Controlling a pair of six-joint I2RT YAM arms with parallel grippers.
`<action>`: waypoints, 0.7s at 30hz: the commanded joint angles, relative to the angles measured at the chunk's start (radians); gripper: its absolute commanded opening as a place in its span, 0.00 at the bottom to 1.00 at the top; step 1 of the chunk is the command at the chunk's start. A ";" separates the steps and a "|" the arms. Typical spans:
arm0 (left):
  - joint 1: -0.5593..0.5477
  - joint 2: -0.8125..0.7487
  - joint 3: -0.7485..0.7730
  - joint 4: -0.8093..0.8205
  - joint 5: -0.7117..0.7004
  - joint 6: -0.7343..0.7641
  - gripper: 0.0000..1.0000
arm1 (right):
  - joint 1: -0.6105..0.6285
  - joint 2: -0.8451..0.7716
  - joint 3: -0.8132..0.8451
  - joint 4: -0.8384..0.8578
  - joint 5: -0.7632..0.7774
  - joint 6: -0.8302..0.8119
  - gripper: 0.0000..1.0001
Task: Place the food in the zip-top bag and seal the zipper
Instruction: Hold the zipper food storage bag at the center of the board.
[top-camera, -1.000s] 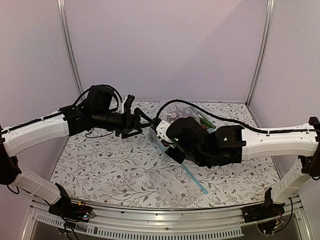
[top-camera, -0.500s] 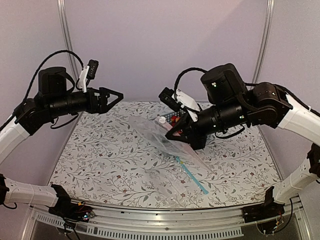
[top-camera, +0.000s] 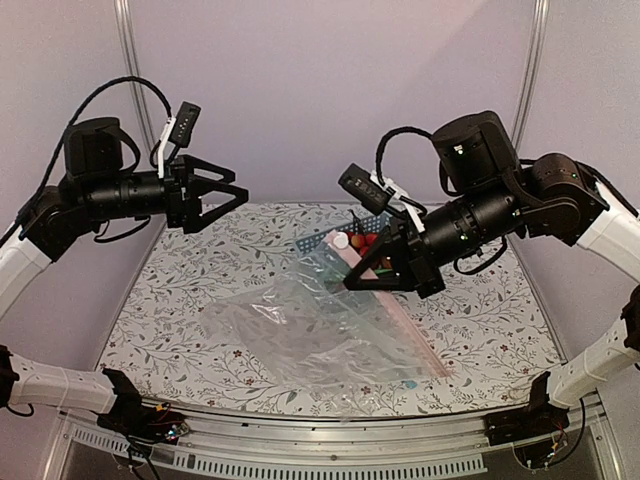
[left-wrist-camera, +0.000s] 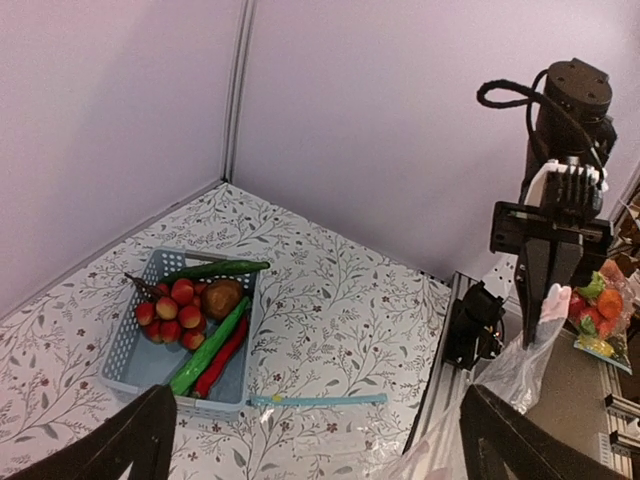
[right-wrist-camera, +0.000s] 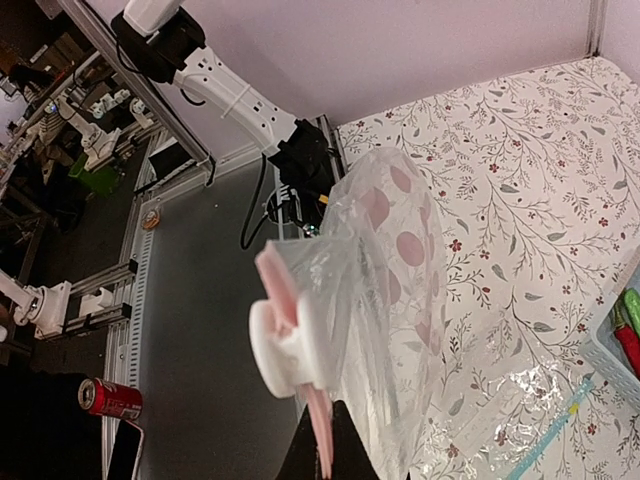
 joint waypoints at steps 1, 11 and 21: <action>-0.042 0.034 -0.034 0.031 0.115 0.016 0.99 | -0.043 0.022 -0.053 0.007 0.059 0.032 0.00; -0.195 0.182 -0.109 0.124 0.158 0.027 0.99 | -0.067 0.186 -0.110 0.133 0.099 0.075 0.00; -0.211 0.180 -0.169 0.195 0.207 0.056 0.98 | -0.070 0.155 -0.137 0.205 0.115 0.106 0.00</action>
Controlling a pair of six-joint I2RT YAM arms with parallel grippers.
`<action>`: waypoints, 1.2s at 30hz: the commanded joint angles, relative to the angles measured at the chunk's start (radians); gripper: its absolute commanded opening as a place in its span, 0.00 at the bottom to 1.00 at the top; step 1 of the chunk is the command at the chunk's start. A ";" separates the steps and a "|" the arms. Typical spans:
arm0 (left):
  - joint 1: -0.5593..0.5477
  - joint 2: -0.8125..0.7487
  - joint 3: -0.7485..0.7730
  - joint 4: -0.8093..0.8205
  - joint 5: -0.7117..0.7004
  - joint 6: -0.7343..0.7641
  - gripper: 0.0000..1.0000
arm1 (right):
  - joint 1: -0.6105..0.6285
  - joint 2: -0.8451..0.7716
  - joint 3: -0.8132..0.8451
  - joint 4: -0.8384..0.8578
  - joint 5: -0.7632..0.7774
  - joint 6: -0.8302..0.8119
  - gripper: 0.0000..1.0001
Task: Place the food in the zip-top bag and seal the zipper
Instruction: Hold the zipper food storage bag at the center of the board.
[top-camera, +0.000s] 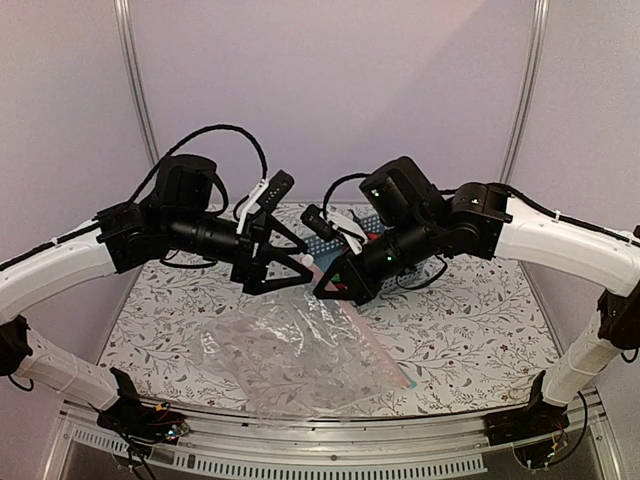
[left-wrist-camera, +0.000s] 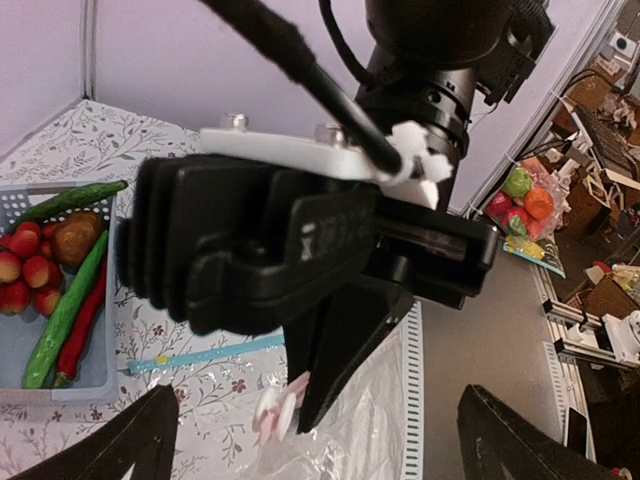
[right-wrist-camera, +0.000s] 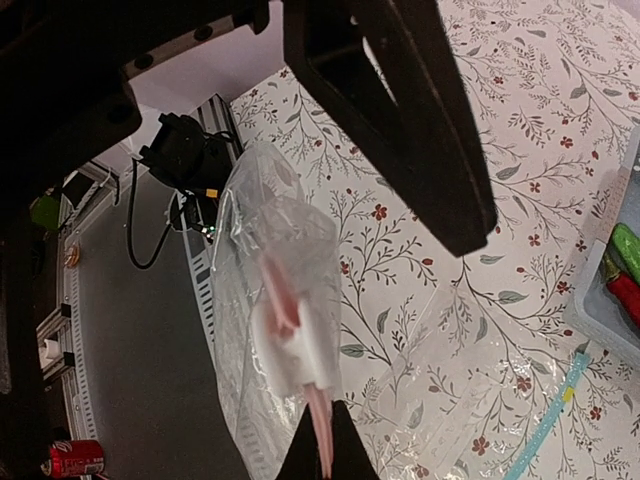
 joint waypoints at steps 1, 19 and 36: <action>-0.009 -0.048 -0.048 0.070 0.033 0.023 0.98 | -0.003 -0.047 -0.015 0.037 0.030 0.017 0.00; 0.014 -0.031 -0.002 -0.011 0.081 0.020 0.47 | -0.003 -0.097 -0.033 0.041 0.018 0.005 0.00; 0.014 0.016 0.030 -0.007 0.107 0.015 0.36 | -0.003 -0.092 -0.030 0.026 0.000 -0.010 0.00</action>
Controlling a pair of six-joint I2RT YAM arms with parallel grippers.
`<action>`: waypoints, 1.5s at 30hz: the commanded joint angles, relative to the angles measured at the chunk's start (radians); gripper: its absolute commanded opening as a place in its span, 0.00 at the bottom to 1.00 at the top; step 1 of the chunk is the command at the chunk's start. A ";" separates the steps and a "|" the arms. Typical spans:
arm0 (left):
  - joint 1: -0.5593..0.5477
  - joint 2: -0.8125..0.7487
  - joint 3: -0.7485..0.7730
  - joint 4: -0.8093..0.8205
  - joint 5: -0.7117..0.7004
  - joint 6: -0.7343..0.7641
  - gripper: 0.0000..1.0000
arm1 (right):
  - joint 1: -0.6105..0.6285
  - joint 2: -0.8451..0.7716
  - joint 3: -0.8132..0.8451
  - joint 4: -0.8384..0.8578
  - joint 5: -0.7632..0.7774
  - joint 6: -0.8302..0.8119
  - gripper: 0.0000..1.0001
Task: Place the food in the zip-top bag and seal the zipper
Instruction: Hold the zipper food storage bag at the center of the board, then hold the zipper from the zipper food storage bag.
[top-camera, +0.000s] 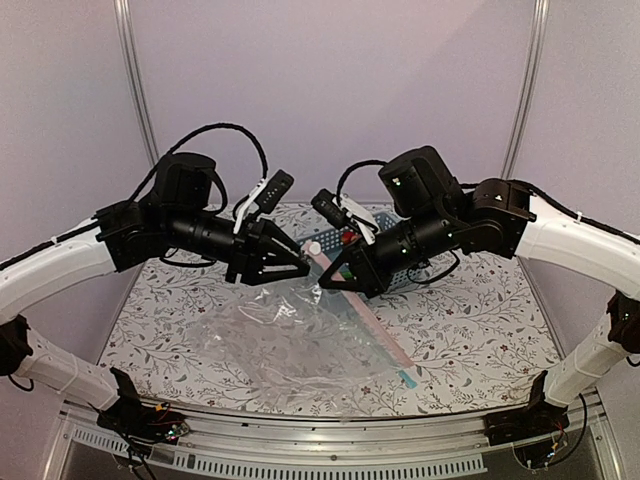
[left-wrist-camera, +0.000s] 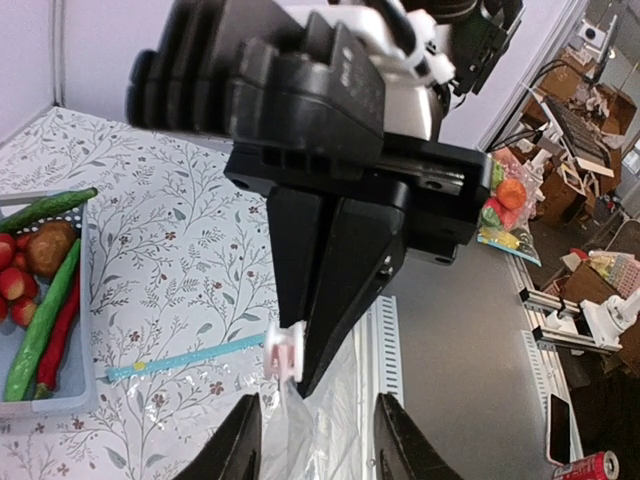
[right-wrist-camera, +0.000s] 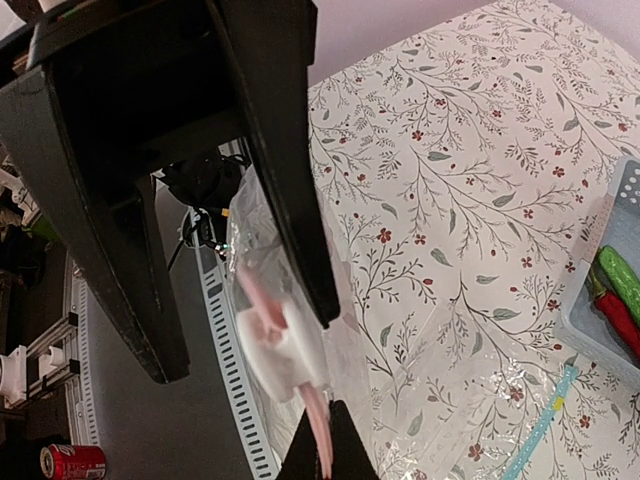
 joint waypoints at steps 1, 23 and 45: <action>0.005 0.025 0.029 -0.011 0.021 0.002 0.35 | -0.002 -0.017 -0.011 -0.006 -0.010 -0.011 0.00; 0.007 0.035 0.040 -0.106 0.022 0.098 0.00 | -0.010 -0.093 -0.084 0.115 0.025 0.014 0.51; 0.013 0.010 -0.043 -0.025 0.081 0.088 0.00 | -0.047 -0.043 -0.085 0.287 -0.210 0.038 0.48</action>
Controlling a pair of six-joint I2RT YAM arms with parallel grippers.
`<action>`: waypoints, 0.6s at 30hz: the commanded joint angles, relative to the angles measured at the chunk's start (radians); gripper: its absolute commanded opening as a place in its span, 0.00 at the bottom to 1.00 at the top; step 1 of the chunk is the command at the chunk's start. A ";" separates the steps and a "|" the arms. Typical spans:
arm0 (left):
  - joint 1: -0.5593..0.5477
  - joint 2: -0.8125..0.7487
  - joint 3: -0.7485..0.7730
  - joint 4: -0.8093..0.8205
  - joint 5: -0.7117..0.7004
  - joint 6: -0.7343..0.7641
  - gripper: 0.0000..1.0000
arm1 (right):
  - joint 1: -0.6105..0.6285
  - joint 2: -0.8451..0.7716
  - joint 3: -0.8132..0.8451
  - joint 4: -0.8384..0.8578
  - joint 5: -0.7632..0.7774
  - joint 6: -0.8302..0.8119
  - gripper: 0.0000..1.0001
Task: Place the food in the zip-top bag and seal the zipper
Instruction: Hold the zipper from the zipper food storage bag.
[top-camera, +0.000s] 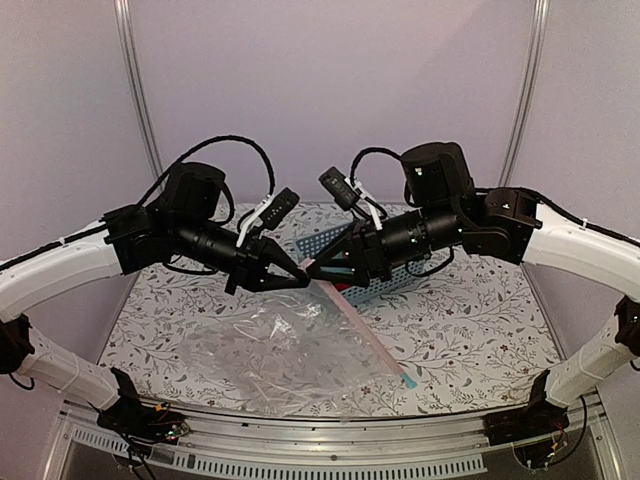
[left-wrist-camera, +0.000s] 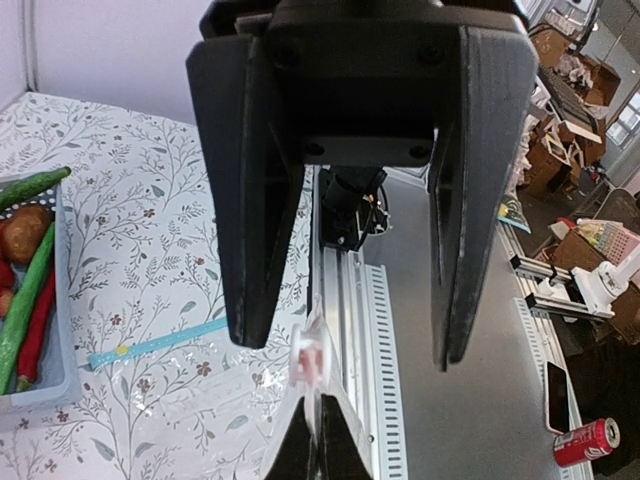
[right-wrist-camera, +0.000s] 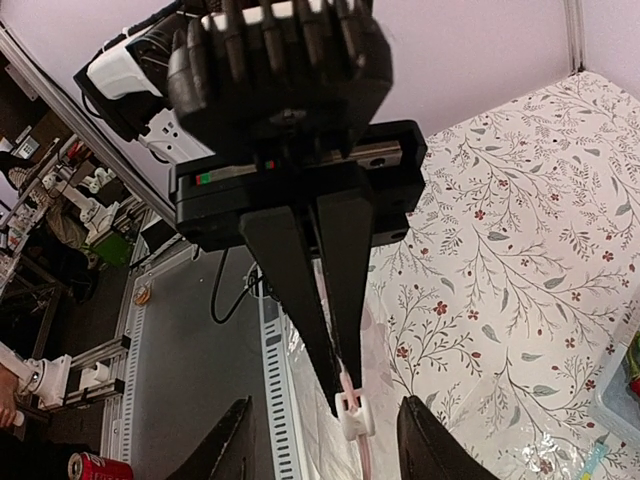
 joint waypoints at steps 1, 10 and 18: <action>0.011 -0.013 -0.017 0.020 0.019 0.005 0.00 | -0.003 0.022 0.023 0.013 -0.031 0.002 0.47; 0.018 -0.012 -0.020 0.023 0.019 0.004 0.00 | -0.002 0.034 0.027 0.015 -0.032 -0.001 0.27; 0.028 -0.012 -0.022 0.029 0.023 -0.003 0.00 | -0.003 0.029 0.022 0.013 -0.024 0.001 0.11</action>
